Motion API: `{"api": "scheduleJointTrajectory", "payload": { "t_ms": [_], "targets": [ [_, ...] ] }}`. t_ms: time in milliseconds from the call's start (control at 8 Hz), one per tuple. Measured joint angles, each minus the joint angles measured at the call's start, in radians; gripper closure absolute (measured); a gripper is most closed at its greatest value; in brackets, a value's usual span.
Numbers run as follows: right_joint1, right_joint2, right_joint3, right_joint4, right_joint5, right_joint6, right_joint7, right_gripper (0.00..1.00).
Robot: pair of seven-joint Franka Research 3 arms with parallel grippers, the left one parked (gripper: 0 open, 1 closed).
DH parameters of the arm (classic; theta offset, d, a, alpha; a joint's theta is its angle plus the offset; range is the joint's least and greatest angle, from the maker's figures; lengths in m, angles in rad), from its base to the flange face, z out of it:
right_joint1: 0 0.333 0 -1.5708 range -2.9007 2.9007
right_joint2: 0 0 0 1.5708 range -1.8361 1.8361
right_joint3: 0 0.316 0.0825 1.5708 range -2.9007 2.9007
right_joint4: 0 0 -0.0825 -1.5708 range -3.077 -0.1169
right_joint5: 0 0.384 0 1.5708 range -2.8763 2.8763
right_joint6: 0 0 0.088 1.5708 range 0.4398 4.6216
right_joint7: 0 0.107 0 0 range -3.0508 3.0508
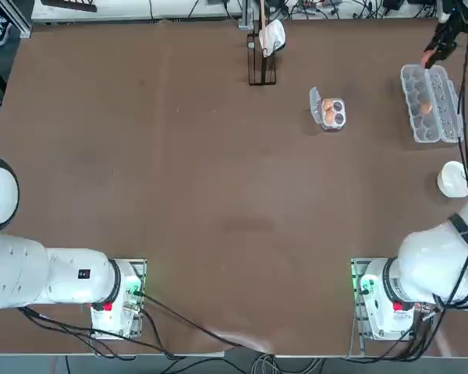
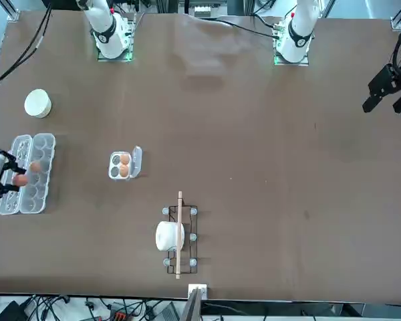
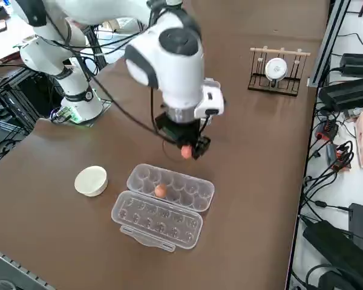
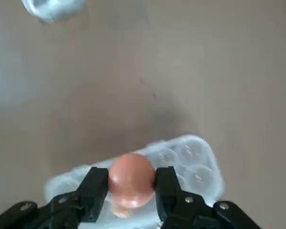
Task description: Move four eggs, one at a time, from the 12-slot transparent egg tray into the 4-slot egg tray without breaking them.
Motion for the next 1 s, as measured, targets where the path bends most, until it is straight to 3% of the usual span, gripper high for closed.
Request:
{"api": "scheduleJointTrajectory", "payload": {
  "t_ms": [250, 500, 625, 1000],
  "targets": [
    [0.095, -0.042, 0.003, -0.002, -0.010, -0.129, 0.256, 0.43],
    [0.181, -0.093, 0.005, -0.040, -0.011, -0.164, 0.467, 0.43],
    [0.214, -0.118, 0.007, -0.084, -0.011, -0.143, 0.537, 0.43],
    [0.312, -0.209, 0.009, -0.352, -0.011, 0.122, 0.738, 0.43]
  ]
}}
